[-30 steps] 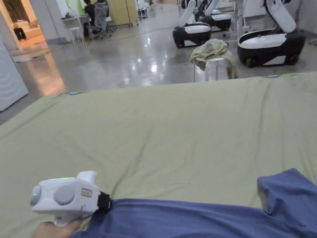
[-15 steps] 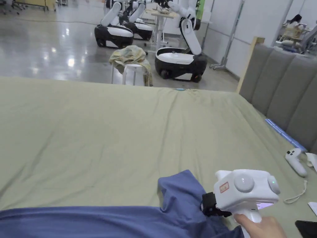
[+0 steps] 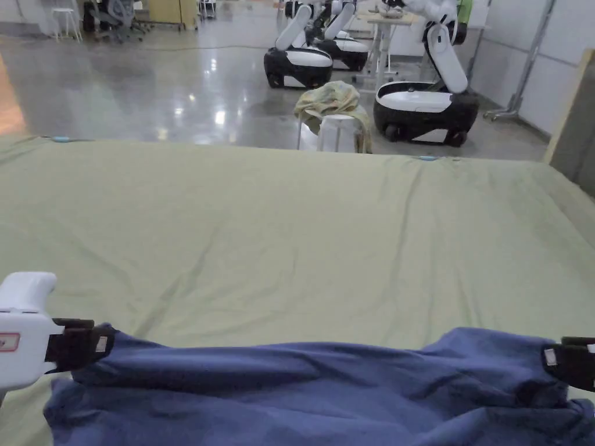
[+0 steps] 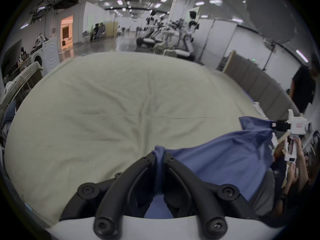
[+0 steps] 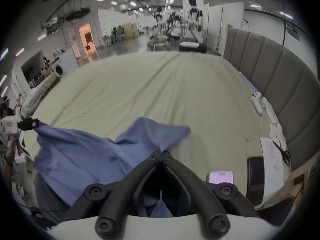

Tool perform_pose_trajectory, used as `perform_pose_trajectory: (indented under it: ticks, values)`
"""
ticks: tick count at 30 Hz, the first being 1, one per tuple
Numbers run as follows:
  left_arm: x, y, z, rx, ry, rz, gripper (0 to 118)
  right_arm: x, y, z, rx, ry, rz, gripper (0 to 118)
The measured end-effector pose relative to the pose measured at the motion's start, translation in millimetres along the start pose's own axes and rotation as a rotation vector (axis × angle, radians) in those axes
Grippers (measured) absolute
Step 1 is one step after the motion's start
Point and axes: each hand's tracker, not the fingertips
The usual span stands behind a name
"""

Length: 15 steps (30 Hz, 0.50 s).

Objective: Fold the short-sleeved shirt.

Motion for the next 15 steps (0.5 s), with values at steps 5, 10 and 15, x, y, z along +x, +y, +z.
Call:
perform_pose_trajectory:
  ticks: [5, 10, 15]
  values:
    - [1, -66, 41, 0.013, -0.043, 0.01, 8, 4, -68, 41, -0.009, -0.046, 0.018, 0]
    - [-13, -112, 48, 0.048, 0.006, 0.106, 8, 22, -123, 35, -0.033, -0.085, -0.049, 0]
    - [-22, -129, 41, 0.031, 0.005, 0.179, 8, 24, -137, 30, -0.033, -0.077, -0.174, 0]
